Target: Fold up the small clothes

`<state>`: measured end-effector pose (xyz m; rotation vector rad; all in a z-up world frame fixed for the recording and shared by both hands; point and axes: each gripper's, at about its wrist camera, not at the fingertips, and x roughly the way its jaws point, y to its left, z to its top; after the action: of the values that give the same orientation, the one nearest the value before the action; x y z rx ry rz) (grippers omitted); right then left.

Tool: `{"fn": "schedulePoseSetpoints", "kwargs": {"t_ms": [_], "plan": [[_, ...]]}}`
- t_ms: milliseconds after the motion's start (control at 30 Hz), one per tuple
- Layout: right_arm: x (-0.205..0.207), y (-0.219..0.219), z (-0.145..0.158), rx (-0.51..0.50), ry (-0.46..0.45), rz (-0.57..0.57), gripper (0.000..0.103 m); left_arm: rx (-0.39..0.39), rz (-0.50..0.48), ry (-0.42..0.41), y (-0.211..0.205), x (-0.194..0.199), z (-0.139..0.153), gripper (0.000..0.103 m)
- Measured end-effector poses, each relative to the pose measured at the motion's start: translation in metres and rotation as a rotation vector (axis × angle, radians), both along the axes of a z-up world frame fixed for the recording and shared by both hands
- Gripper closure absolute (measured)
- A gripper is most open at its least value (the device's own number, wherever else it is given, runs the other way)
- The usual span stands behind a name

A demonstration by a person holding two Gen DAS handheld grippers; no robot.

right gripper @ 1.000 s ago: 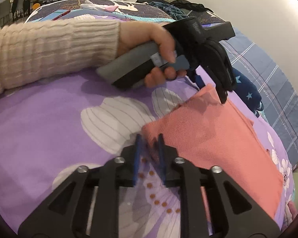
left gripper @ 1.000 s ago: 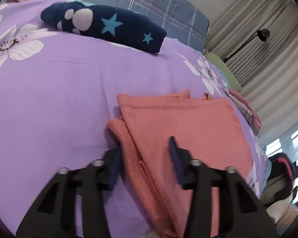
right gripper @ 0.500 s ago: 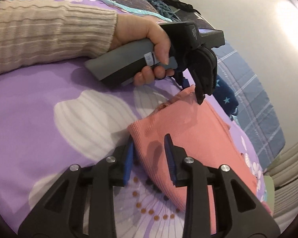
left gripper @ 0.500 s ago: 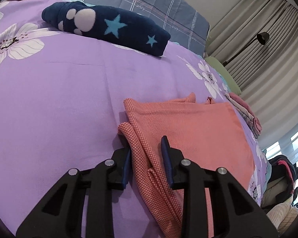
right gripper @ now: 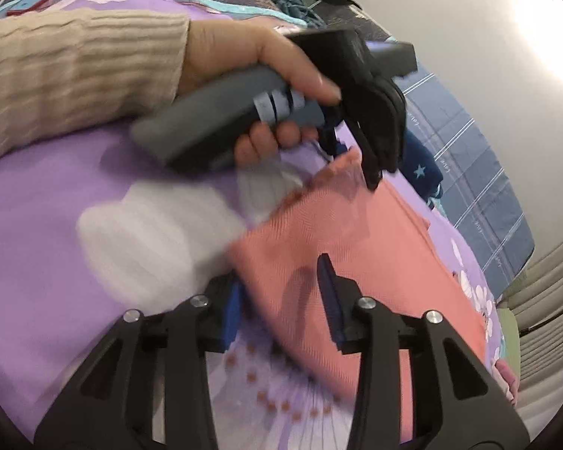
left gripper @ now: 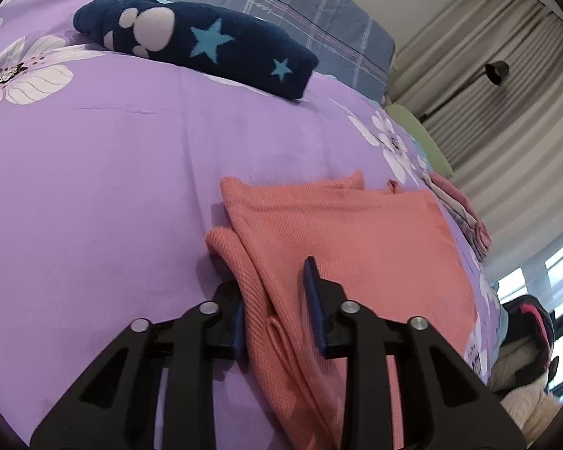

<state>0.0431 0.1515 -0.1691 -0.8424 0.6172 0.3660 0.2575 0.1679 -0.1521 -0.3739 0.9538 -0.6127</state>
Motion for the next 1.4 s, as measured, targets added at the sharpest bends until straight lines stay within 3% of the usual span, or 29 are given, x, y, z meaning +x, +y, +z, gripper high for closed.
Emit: {"fn": "schedulePoseSetpoints", "kwargs": {"t_ms": [33, 67, 100, 267, 467, 700, 967, 1200, 1400], "plan": [[0.003, 0.001, 0.001, 0.012, 0.016, -0.001, 0.076, -0.004, 0.006, 0.004, 0.001, 0.002, -0.001, 0.085], [0.006, 0.002, 0.001, 0.02, 0.029, -0.009, 0.092, -0.011, 0.007, 0.007, 0.002, 0.002, -0.001, 0.088], [0.006, -0.001, 0.005, 0.043, 0.027, -0.012, 0.094, -0.017, 0.007, 0.006, 0.003, 0.002, -0.001, 0.09], [0.005, -0.027, 0.037, 0.201, 0.013, -0.027, 0.097, 0.059, 0.008, -0.035, -0.01, -0.002, 0.014, 0.093], [0.006, -0.08, 0.077, 0.411, 0.022, -0.101, 0.097, 0.035, 0.009, -0.067, -0.029, -0.001, 0.05, 0.093], [0.01, -0.177, 0.104, 0.668, 0.045, -0.245, 0.098, 0.134, -0.017, -0.126, -0.099, -0.007, 0.092, 0.094], [0.008, -0.283, 0.105, 0.864, 0.059, -0.386, 0.098, 0.227, -0.083, -0.16, -0.205, -0.007, 0.113, 0.094], [0.007, -0.361, 0.085, 0.987, 0.109, -0.537, 0.098, 0.325, -0.174, -0.137, -0.304, -0.002, 0.092, 0.094], [0.006, -0.402, 0.06, 1.094, 0.167, -0.623, 0.098, 0.462, -0.199, -0.125, -0.355, 0.001, 0.066, 0.094]]}}
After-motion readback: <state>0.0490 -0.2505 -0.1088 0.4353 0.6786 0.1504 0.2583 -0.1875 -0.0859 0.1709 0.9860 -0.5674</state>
